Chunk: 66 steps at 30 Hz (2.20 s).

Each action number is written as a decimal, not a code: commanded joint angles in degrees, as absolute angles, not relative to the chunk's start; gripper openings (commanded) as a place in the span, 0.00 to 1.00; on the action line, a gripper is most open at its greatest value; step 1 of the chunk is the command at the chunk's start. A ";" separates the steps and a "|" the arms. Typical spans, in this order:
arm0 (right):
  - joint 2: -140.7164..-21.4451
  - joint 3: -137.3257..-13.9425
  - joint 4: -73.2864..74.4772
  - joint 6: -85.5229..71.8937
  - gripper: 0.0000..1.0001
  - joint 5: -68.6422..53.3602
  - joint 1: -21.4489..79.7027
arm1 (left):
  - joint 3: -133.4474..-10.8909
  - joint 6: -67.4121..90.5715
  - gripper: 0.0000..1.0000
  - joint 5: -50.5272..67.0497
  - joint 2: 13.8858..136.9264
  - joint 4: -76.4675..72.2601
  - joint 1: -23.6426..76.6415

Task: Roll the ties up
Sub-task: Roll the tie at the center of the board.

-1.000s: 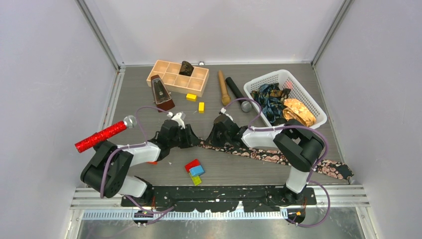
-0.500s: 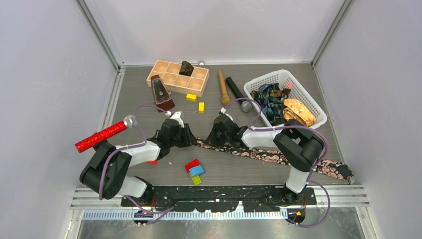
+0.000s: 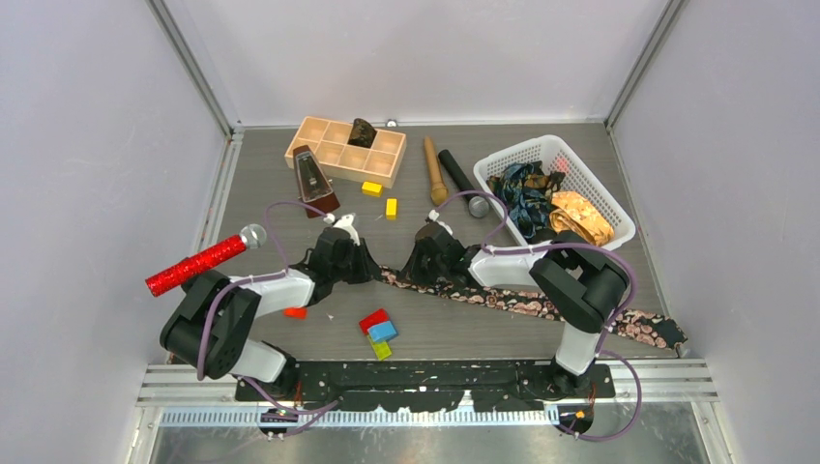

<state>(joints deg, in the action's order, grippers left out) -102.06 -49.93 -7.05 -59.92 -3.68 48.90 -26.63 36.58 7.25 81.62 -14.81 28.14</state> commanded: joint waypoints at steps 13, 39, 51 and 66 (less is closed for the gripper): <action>-92.30 -49.41 -12.12 -55.42 0.01 -3.49 49.13 | -26.00 34.26 0.13 5.27 83.55 -9.85 28.12; -104.15 -52.38 -8.66 -61.36 0.00 -3.82 49.13 | -25.58 34.52 0.16 5.01 82.41 -9.67 28.12; -102.53 -51.18 -8.15 -61.33 0.00 -3.21 49.13 | -25.50 34.64 0.16 4.92 82.58 -9.80 28.12; -100.43 -51.07 -8.05 -60.56 0.01 -2.20 49.17 | -25.66 34.54 0.15 5.35 82.51 -9.76 28.12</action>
